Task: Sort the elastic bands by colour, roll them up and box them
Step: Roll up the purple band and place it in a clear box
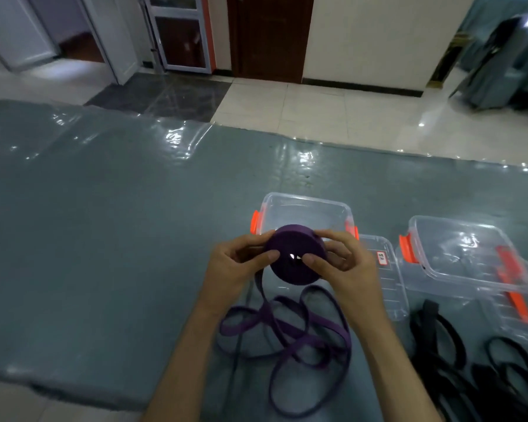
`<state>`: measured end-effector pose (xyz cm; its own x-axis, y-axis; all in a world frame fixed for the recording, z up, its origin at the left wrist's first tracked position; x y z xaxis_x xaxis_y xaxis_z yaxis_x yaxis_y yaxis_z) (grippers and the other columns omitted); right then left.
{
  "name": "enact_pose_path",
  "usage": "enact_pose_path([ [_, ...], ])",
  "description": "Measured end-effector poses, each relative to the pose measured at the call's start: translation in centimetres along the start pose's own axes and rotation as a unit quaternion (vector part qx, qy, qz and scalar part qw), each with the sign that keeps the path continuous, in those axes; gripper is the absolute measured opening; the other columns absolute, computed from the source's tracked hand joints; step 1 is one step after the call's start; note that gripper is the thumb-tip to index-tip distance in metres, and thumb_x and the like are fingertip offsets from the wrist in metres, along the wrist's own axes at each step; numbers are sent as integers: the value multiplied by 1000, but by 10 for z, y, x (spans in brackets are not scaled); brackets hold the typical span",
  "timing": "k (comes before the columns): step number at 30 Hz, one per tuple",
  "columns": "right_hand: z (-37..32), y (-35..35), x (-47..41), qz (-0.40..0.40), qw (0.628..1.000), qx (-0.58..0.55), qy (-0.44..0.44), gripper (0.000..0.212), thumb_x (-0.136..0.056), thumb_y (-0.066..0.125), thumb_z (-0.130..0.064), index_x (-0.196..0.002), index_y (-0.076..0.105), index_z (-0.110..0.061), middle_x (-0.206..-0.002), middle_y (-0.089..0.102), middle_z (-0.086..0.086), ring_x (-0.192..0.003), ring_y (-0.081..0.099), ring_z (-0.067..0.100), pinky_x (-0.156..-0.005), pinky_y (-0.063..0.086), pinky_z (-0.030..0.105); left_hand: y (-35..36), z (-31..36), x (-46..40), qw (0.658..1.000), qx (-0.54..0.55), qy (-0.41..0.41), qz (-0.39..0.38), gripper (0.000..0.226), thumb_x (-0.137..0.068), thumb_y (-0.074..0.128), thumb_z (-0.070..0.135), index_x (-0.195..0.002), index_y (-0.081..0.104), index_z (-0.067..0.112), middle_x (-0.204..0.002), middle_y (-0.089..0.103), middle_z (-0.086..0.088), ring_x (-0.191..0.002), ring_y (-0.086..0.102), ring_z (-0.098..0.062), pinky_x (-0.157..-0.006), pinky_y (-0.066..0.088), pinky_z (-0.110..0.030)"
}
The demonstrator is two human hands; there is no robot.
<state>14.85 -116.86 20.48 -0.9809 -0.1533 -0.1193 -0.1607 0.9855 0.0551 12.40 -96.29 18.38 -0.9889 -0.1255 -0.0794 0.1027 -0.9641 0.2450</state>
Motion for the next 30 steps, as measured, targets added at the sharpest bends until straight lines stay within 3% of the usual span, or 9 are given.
enact_pose_path([
  [2,7,8,3,-12,999,-1,33,31,-80,90,-19,-105,71,-22,-109,80,11,-101,78,30,-85,65,40,-14,-3,-1,1000,10,-7,-9,33,-81,85,5,-114,80,8,-112,80,-12,-104,78,-26,-89,60,-26],
  [5,10,17,7,7,998,7,62,25,-81,87,-21,-86,62,-20,-94,81,14,-85,80,31,-70,65,35,-23,-8,2,1000,-2,1,4,27,-78,89,11,-104,80,12,-104,81,-11,-97,79,-26,-85,61,-26],
  [8,6,25,9,35,998,23,36,21,-84,83,-23,-98,67,-21,-92,80,16,-80,79,32,-66,66,41,-24,-13,6,999,45,-26,14,22,-77,89,15,-97,81,19,-103,81,-11,-96,79,-22,-84,61,-26],
  [13,6,37,10,-17,997,61,45,25,-92,77,-23,-116,71,-27,-98,78,14,-86,79,32,-67,65,36,-40,-12,5,995,58,-59,-53,40,-81,85,2,-119,79,11,-116,79,-10,-106,77,-23,-88,60,-25],
  [16,7,40,10,-70,993,74,63,38,-87,85,-22,-116,62,-19,-100,80,15,-82,80,33,-66,65,35,-47,-12,8,998,37,-40,-24,36,-77,91,6,-111,79,12,-108,81,-10,-101,79,-25,-84,61,-25],
  [19,5,44,9,-62,995,74,38,45,-86,86,-23,-127,66,-24,-102,80,14,-87,80,32,-70,66,36,-47,-16,14,997,61,-42,-8,32,-79,91,11,-109,80,16,-109,81,-10,-102,79,-26,-84,62,-26],
  [23,12,53,13,-48,995,81,14,32,-90,84,-17,-117,68,-23,-110,78,4,-94,79,24,-69,65,31,-59,-17,13,993,68,-63,-71,46,-84,86,8,-129,75,16,-119,78,-10,-110,76,-27,-90,62,-29],
  [26,16,58,15,-60,992,106,43,37,-86,87,-21,-99,53,-21,-86,76,-5,-71,75,12,-56,58,24,-59,-15,14,999,9,-29,-45,39,-80,91,13,-115,79,23,-109,81,-6,-102,78,-25,-86,62,-27],
  [30,11,56,13,-38,997,68,17,41,-86,87,-24,-120,64,-28,-101,80,7,-85,80,24,-64,63,28,-49,-18,17,999,30,-27,-25,29,-85,88,19,-112,78,20,-112,80,-7,-104,78,-25,-84,63,-29],
])
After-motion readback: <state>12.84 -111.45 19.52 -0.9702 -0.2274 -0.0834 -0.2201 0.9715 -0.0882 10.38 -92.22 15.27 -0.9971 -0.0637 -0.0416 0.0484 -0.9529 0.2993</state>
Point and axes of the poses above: each hand's wrist, its own x-axis away from the middle knuckle, its own y-axis out of the palm, z = x × y, the point moved 3 cm from there along -x, towards the middle knuckle
